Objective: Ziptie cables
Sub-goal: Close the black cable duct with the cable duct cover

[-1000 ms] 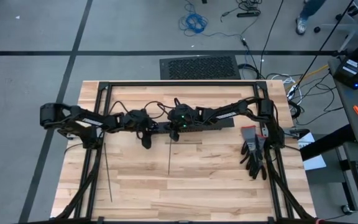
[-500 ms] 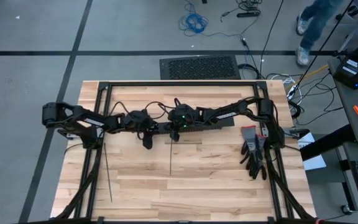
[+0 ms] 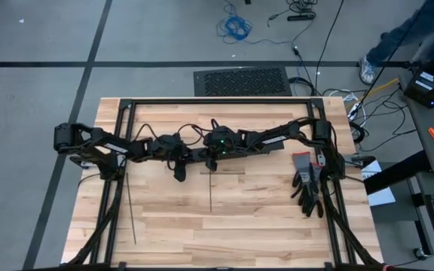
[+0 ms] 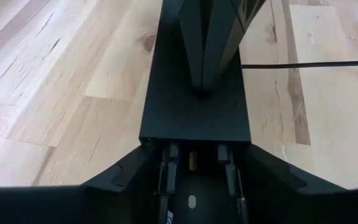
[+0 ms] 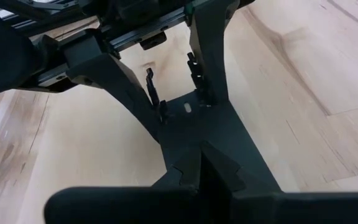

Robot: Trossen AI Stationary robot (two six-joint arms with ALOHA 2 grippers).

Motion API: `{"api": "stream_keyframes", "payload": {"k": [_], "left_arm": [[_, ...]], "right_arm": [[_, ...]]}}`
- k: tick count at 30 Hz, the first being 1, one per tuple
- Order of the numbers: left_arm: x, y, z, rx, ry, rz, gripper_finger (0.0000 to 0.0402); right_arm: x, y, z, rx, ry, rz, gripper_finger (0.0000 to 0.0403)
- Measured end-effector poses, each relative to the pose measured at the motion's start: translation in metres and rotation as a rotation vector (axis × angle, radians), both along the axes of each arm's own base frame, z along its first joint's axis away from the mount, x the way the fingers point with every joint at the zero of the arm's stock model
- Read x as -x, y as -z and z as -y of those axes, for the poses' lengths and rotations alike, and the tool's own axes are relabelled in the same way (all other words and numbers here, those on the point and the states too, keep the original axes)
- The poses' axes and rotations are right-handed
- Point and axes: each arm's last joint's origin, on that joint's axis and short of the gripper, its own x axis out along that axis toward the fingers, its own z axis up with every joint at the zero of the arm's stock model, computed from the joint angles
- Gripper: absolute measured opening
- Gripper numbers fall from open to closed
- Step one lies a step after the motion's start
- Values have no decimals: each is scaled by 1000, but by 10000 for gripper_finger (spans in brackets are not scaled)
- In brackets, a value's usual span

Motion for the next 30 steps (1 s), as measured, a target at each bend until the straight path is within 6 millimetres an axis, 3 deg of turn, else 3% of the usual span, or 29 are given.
{"api": "stream_keyframes", "payload": {"k": [6, 17, 30], "left_arm": [[0, 0, 0, 0, -2, -2, 229], [4, -14, 2, 11, 23, -76, 341], [11, -12, 0, -9, -56, -170, 341]], "right_arm": [[0, 0, 0, -1, -1, -6, 0], [1, 1, 0, -3, 0, -19, 0], [1, 1, 0, -2, 1, -21, 0]]}}
